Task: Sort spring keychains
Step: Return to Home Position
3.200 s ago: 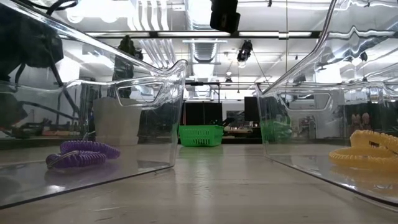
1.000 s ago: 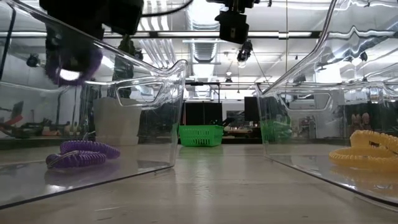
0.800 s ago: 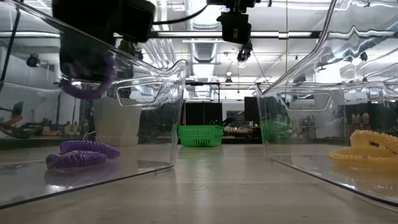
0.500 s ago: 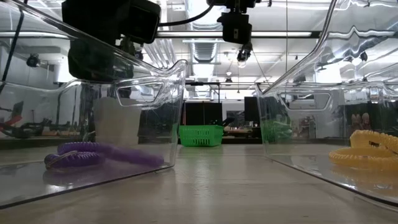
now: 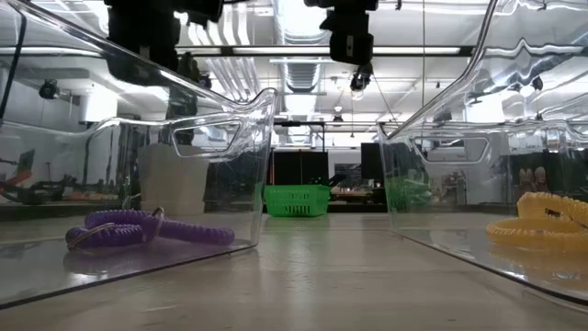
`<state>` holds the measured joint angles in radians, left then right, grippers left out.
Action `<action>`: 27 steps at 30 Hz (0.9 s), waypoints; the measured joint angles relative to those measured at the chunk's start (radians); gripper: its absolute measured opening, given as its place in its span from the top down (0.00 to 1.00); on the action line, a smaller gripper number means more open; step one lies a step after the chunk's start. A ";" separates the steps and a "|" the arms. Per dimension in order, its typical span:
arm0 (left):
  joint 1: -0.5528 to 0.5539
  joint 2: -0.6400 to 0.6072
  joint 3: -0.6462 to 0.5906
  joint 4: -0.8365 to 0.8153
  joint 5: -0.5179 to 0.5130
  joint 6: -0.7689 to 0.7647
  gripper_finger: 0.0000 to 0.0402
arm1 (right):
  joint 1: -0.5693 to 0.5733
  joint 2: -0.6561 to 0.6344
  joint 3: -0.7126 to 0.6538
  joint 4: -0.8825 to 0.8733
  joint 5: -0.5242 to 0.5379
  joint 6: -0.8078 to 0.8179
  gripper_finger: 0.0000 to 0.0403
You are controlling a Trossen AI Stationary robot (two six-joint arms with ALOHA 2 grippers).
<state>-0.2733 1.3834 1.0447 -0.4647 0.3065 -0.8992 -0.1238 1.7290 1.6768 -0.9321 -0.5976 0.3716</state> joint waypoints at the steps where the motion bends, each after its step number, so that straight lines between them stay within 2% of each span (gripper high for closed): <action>1: 0.002 -0.015 0.000 -0.008 -0.016 0.013 0.80 | 0.005 0.000 0.000 0.003 0.001 -0.012 0.81; 3: 0.010 -0.051 0.000 -0.017 -0.054 0.038 0.90 | 0.016 0.000 0.000 0.018 0.004 -0.035 0.93; 6: 0.031 -0.105 -0.002 -0.025 -0.114 0.073 0.98 | 0.032 -0.001 0.000 0.067 0.046 -0.045 0.97; 9: 0.060 -0.165 -0.002 -0.022 -0.174 0.122 0.99 | 0.045 -0.016 0.000 0.137 0.113 -0.102 0.98; 12: 0.077 -0.236 -0.002 -0.005 -0.295 0.164 1.00 | 0.056 -0.047 0.000 0.237 0.188 -0.149 0.98; 18: 0.086 -0.412 -0.003 0.099 -0.416 0.271 1.00 | 0.066 -0.124 -0.008 0.394 0.223 -0.173 0.98; 21: 0.086 -0.497 -0.003 0.109 -0.494 0.369 1.00 | 0.069 -0.168 -0.013 0.403 0.274 -0.171 0.98; 24: 0.087 -0.579 -0.003 0.074 -0.506 0.545 1.00 | 0.086 -0.226 -0.038 0.414 0.361 -0.188 0.98; 27: 0.084 -0.641 -0.004 0.050 -0.503 0.613 1.00 | 0.111 -0.305 -0.098 0.468 0.463 -0.222 0.98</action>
<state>-0.1893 0.7428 1.0405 -0.4145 -0.1969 -0.2861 -0.0124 1.4240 1.5791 -0.4640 -0.1344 0.1500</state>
